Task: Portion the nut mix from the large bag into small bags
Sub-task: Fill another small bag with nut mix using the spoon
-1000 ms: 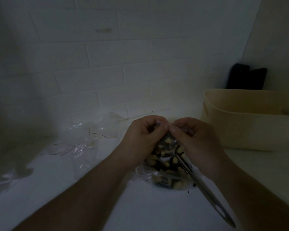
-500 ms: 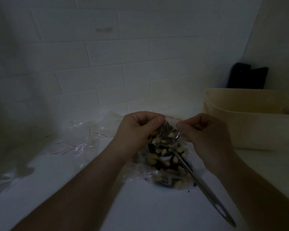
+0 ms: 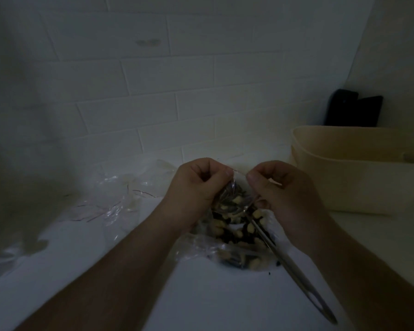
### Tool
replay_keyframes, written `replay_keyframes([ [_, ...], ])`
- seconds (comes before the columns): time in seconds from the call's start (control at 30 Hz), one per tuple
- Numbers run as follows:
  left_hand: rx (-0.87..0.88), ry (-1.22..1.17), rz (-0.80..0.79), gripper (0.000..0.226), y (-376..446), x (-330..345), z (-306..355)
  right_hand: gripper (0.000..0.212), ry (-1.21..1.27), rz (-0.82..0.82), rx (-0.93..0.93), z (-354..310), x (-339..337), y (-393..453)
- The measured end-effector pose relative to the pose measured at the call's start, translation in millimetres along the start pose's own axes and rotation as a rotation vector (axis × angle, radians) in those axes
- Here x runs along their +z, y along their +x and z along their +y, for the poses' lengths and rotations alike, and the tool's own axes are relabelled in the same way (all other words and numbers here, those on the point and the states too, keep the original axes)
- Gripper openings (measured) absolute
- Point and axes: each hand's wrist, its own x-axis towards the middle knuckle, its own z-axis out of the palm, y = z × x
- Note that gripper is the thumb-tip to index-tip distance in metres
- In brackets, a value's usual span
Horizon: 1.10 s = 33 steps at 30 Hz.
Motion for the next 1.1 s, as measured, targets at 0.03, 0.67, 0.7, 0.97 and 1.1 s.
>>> replay_keyframes([
  [0.03, 0.002, 0.001, -0.016, 0.026, -0.6, 0.2, -0.7, 0.008, -0.052, 0.002, -0.01, 0.7, 0.6, 0.0],
  [0.67, -0.131, -0.062, -0.239, 0.026, -5.6, 2.6, -4.7, 0.025, 0.253, 0.105, 0.003, 10.5, -4.9, 8.2],
  [0.7, -0.124, -0.083, -0.191, 0.026, -4.2, 2.0, -4.0, 0.024, 0.256, 0.095, 0.006, 10.5, -4.9, 7.8],
  [0.97, 0.032, -0.229, -0.109, 0.035, 1.1, -0.7, -4.6, 0.038, 0.224, -0.12, 0.114, 12.2, 1.3, 2.1],
  [1.1, -0.013, -0.167, -0.108, 0.037, -2.0, 3.0, -3.4, 0.049, 0.1, -0.038, 0.066, 15.1, 3.0, 2.8],
])
